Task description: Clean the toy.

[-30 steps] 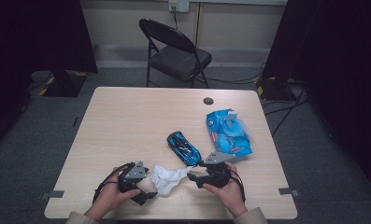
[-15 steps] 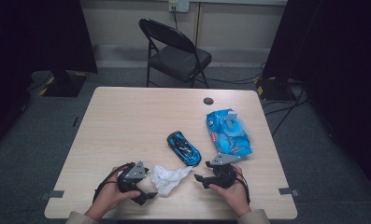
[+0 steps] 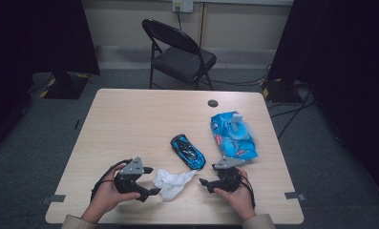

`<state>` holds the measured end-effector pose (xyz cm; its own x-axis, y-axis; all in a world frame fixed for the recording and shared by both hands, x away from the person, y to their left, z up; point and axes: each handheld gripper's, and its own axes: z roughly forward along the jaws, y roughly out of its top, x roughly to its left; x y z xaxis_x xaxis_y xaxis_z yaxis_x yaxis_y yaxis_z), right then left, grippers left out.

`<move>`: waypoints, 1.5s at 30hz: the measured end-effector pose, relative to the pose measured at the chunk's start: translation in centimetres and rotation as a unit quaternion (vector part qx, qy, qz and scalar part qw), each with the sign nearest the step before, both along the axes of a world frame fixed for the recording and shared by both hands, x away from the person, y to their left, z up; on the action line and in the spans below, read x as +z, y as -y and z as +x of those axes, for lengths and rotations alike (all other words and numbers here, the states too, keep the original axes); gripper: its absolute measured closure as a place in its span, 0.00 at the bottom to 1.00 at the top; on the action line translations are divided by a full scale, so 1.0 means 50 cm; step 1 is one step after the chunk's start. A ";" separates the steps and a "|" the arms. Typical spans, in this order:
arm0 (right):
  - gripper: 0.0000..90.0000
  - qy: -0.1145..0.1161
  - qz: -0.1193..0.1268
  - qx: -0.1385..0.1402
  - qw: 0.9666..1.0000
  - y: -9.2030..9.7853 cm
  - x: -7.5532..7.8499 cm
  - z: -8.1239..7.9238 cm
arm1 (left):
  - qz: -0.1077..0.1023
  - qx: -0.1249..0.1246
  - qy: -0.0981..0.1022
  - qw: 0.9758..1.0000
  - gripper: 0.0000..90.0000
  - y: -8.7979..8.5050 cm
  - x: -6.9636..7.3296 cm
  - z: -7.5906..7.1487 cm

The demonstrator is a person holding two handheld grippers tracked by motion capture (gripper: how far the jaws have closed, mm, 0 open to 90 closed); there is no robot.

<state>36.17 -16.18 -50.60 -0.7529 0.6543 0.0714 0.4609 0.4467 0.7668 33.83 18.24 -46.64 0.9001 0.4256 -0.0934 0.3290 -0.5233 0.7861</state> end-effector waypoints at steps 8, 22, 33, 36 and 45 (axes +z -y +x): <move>0.23 -0.003 -0.005 0.002 1.000 -0.002 -0.001 0.002 | 0.021 -0.032 0.010 0.999 0.44 0.062 0.014 0.009; 0.23 0.005 -0.008 0.002 1.000 -0.004 -0.001 0.004 | 0.102 -0.037 0.004 0.994 0.61 0.090 -0.044 0.023; 0.20 0.016 0.000 -0.005 1.000 -0.022 0.001 0.027 | 0.109 -0.010 -0.014 0.994 0.95 0.082 -0.042 0.015; 0.19 0.018 -0.004 -0.005 1.000 -0.031 0.001 0.035 | 0.080 0.017 -0.032 0.996 0.97 0.070 -0.037 0.014; 0.17 0.009 -0.003 -0.018 1.000 -0.051 -0.001 0.069 | 0.031 0.042 -0.034 0.998 0.97 0.024 -0.007 0.012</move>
